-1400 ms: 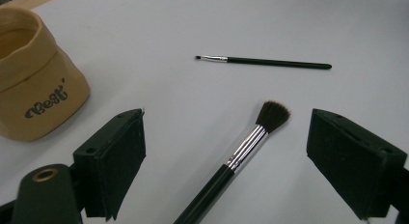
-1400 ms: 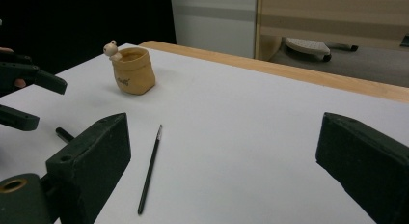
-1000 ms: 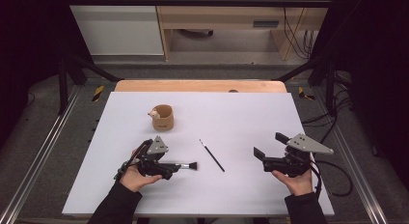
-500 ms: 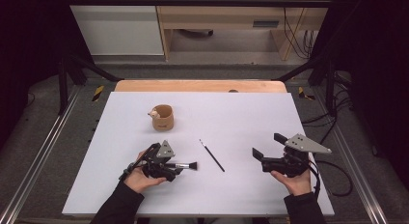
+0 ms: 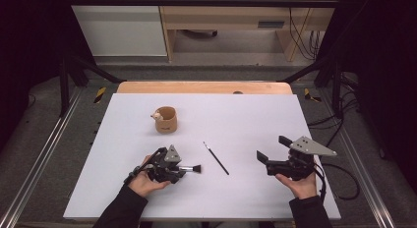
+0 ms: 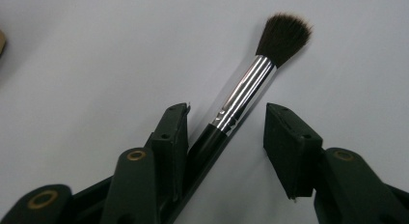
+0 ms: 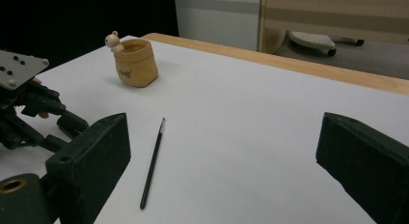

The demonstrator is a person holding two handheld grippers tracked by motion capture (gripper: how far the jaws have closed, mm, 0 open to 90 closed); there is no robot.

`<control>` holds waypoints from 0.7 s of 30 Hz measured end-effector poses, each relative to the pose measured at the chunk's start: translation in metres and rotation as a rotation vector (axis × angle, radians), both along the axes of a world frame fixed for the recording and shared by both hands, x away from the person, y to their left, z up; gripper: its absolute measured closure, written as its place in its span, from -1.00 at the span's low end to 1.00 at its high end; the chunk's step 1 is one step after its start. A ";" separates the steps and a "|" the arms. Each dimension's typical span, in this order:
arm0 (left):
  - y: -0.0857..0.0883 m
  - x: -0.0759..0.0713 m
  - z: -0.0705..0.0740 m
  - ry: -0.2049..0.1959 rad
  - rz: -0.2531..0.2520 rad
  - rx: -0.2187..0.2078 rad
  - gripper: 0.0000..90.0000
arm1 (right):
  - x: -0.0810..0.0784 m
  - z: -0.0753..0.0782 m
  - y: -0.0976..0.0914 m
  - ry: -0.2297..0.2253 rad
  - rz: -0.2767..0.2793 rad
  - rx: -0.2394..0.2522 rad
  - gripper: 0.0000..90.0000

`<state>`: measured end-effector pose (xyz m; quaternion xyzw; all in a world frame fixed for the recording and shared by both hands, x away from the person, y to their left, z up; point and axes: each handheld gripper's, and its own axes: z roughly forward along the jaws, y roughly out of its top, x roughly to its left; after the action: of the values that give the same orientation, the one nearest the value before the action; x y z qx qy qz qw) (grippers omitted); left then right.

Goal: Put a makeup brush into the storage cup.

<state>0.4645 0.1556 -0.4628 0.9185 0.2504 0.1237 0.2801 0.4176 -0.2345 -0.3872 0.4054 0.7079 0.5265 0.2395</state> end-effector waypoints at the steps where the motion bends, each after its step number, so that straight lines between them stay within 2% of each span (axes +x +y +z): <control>1: 0.000 0.000 0.000 0.004 0.000 -0.004 0.20 | 0.000 0.000 0.000 0.000 0.000 0.000 -0.88; 7: 0.000 0.000 0.001 0.016 -0.013 0.007 0.34 | 0.000 0.000 0.000 -0.001 0.000 0.000 -0.88; 14: -0.001 -0.002 0.001 0.041 -0.028 -0.001 0.57 | -0.001 0.001 -0.001 -0.007 0.005 -0.011 -0.88; 21: -0.001 -0.003 0.002 0.058 -0.020 0.002 0.72 | -0.001 0.001 -0.001 -0.005 0.003 -0.011 -0.88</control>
<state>0.4619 0.1550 -0.4607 0.9243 0.2491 0.0946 0.2731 0.4168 -0.2352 -0.3863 0.4014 0.7108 0.5240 0.2428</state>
